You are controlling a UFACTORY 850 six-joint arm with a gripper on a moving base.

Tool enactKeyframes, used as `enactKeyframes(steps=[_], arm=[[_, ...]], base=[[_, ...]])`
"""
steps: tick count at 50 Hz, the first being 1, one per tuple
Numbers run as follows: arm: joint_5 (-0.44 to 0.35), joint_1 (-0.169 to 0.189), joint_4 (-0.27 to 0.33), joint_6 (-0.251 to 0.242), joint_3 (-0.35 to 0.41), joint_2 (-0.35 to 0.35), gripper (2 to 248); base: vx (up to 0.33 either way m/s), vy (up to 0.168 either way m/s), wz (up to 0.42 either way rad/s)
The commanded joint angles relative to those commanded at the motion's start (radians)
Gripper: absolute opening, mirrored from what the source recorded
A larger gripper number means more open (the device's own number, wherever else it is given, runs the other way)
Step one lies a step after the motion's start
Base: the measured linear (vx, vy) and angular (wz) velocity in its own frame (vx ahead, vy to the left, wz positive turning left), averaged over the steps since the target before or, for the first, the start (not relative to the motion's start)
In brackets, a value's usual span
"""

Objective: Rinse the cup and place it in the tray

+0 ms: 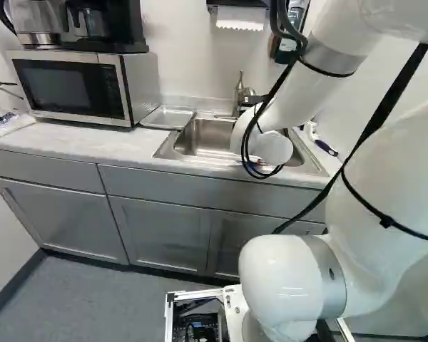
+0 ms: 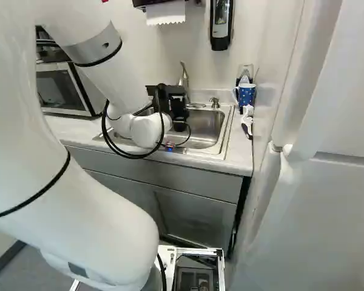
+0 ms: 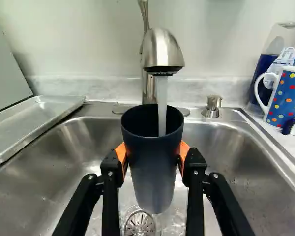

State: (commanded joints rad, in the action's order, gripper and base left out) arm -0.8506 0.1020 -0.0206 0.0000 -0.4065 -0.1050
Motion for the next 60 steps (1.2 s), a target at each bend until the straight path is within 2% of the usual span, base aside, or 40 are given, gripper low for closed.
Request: enactKeyframes(steps=[60], arm=[[0.0,0.0,0.0,0.0,0.0,0.0,122]], base=[[0.0,0.0,0.0]])
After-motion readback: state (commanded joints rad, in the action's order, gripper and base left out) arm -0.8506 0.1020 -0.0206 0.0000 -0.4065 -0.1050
